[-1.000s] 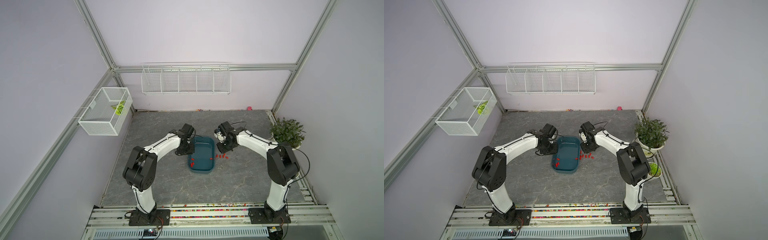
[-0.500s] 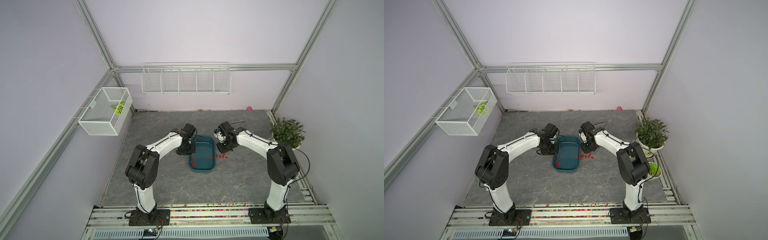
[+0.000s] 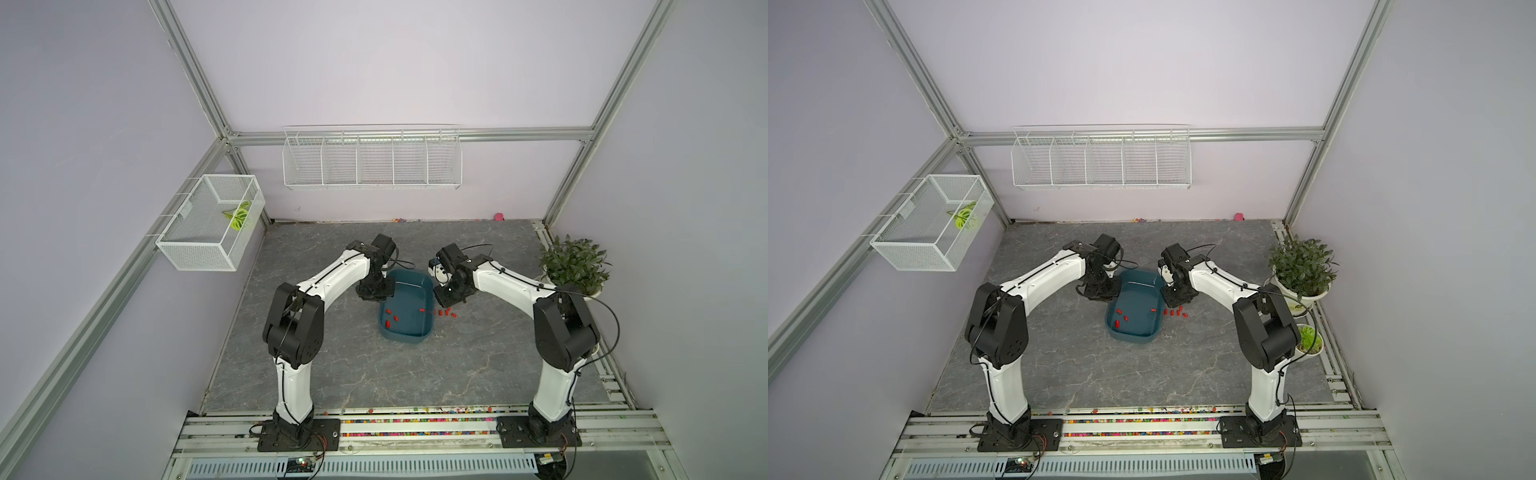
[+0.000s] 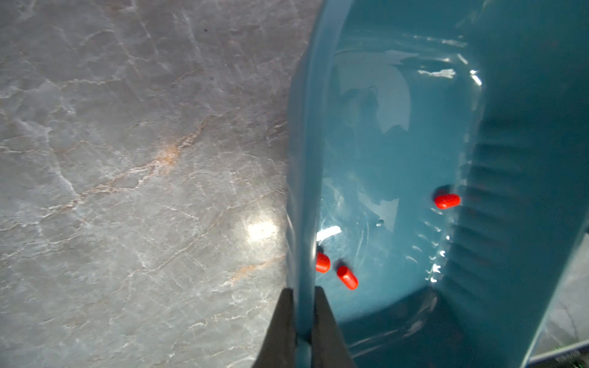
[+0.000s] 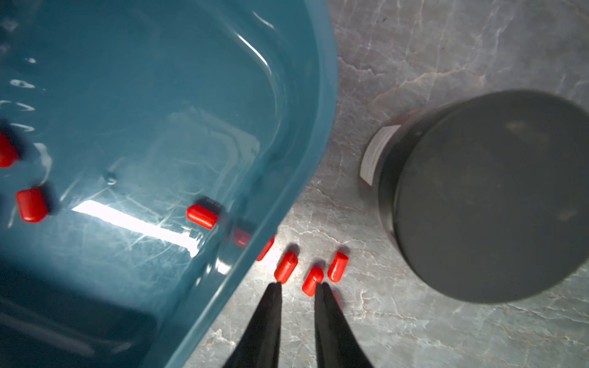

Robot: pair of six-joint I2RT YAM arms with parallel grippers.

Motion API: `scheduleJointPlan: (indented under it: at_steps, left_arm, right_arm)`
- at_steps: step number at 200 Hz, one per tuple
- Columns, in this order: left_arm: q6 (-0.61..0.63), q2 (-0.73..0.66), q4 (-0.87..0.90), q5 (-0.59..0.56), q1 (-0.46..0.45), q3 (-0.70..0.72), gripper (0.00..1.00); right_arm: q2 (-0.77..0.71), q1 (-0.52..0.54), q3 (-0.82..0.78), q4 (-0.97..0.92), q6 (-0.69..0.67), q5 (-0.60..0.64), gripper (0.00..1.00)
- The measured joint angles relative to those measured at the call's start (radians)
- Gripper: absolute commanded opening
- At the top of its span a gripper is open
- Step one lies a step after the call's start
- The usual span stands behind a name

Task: Take the screw protection sleeves out of the storage box
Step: Adjust the storage box at the center of the board.

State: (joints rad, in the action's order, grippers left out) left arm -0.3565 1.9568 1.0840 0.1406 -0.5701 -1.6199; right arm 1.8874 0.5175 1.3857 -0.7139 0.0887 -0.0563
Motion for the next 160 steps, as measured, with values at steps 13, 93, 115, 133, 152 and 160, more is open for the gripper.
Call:
scheduleJointPlan:
  at_steps: [13, 93, 115, 133, 152, 160]
  left_arm:
    - [0.016, 0.012, 0.039, 0.022, 0.000, -0.032, 0.00]
    - [0.087, 0.033, 0.266, 0.093, 0.002, -0.195, 0.00]
    - [0.103, 0.045, 0.309, 0.102, 0.005, -0.221, 0.00]
    - [0.108, 0.052, 0.322, 0.113, 0.010, -0.223, 0.00]
    - [0.108, 0.054, 0.323, 0.122, 0.016, -0.222, 0.00]
    - [0.108, 0.054, 0.319, 0.122, 0.018, -0.219, 0.00]
  right_arm:
    - [0.000, 0.000, -0.001, 0.000, 0.000, -0.001, 0.24]
    - [0.000, -0.004, -0.004, -0.018, 0.000, 0.000, 0.24]
    - [0.000, -0.007, -0.006, -0.021, 0.000, 0.000, 0.24]
    - [0.000, -0.008, -0.010, -0.022, 0.000, 0.000, 0.24]
    - [0.000, -0.008, -0.014, -0.021, 0.000, 0.000, 0.24]
    - [0.000, -0.008, -0.016, -0.021, 0.000, 0.000, 0.24]
